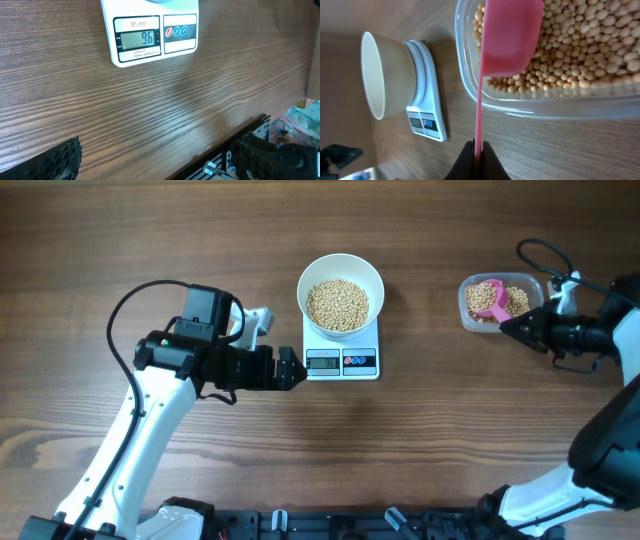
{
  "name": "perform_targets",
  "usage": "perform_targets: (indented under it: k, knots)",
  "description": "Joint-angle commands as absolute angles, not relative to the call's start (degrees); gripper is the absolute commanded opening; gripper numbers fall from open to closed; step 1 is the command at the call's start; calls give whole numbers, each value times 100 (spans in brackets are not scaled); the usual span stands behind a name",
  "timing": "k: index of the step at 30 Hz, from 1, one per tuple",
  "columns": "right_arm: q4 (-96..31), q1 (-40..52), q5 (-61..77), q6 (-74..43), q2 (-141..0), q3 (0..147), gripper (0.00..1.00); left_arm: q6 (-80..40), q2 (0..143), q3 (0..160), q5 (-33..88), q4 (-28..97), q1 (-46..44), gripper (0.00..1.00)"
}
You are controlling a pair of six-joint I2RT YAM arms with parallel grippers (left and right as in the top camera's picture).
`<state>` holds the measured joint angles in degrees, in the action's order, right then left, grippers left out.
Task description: Scoop item into bowl and weigh 150g on scale
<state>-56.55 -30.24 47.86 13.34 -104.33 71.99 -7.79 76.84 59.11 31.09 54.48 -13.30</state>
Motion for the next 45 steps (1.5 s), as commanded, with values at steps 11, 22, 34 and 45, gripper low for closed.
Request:
perform_targets:
  k: [11,22,34,45]
  knots:
    - [-5907,-3645,5734,1557,-10713,7148,4,-792,7695,5913,3050,5452,-1334,100]
    - [-6160,-4069,6222,1809,-10713,7148,4,-792,7695,5913,3050,5452,-1334,100]
    - [-6814,-4246,6847,2578,-10713,7148,5,-792,7695,5913,3050,5450,-1334,100]
    - [-7194,-4036,7271,2655,-10713,7150,4,-792,7695,5913,3050,5450,-1334,100]
